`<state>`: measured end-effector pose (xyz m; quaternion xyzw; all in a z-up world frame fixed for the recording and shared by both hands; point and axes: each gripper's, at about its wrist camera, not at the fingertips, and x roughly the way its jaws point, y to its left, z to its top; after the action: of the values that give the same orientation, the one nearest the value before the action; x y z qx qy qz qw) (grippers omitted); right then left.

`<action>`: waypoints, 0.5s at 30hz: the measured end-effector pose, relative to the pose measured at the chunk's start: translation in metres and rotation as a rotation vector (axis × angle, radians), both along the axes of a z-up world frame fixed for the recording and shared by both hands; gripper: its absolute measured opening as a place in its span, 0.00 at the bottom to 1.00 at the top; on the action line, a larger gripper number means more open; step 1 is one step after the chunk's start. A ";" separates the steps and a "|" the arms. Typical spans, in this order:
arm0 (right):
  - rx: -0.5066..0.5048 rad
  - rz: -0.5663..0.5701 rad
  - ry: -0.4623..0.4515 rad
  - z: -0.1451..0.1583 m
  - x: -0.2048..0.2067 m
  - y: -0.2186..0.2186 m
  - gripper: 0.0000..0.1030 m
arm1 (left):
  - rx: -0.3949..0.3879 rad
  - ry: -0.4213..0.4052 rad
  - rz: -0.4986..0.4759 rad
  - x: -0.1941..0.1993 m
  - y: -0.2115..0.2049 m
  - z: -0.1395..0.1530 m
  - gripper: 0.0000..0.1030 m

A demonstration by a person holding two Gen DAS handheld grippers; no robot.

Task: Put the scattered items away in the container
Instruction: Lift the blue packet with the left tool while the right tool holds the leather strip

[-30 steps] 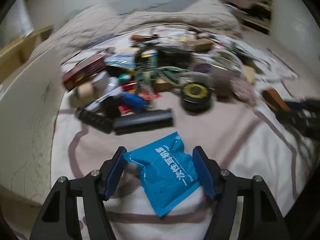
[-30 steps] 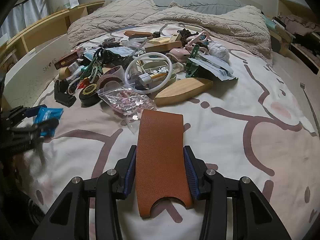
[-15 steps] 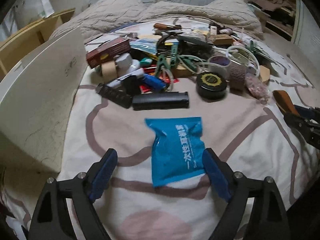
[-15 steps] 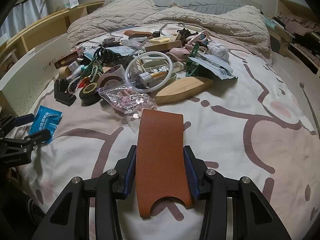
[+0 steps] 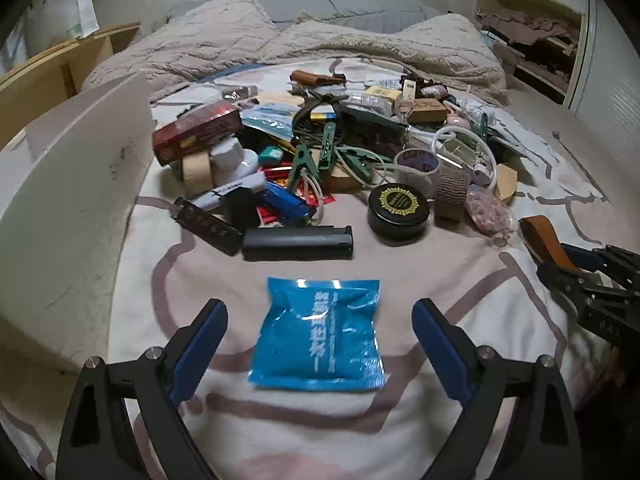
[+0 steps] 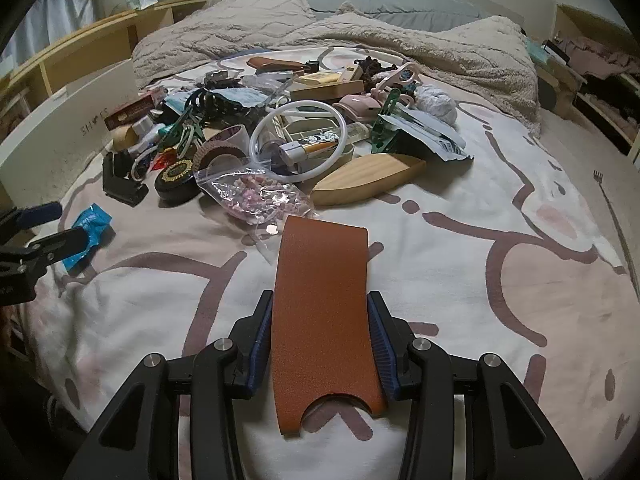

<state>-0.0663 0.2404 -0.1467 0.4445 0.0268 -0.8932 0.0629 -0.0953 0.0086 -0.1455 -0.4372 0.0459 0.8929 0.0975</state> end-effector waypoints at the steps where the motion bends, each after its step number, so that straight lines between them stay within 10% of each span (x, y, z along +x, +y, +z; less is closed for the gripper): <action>1: -0.003 0.000 -0.001 0.000 0.000 0.001 0.44 | 0.001 -0.011 0.004 -0.002 -0.001 -0.002 0.91; 15: -0.035 -0.009 -0.005 0.003 0.000 0.002 0.44 | 0.034 -0.086 0.049 -0.003 -0.011 -0.017 0.84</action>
<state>-0.0659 0.2421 -0.1435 0.4457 0.0090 -0.8926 0.0665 -0.0981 -0.0025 -0.1628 -0.4743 0.0156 0.8761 0.0851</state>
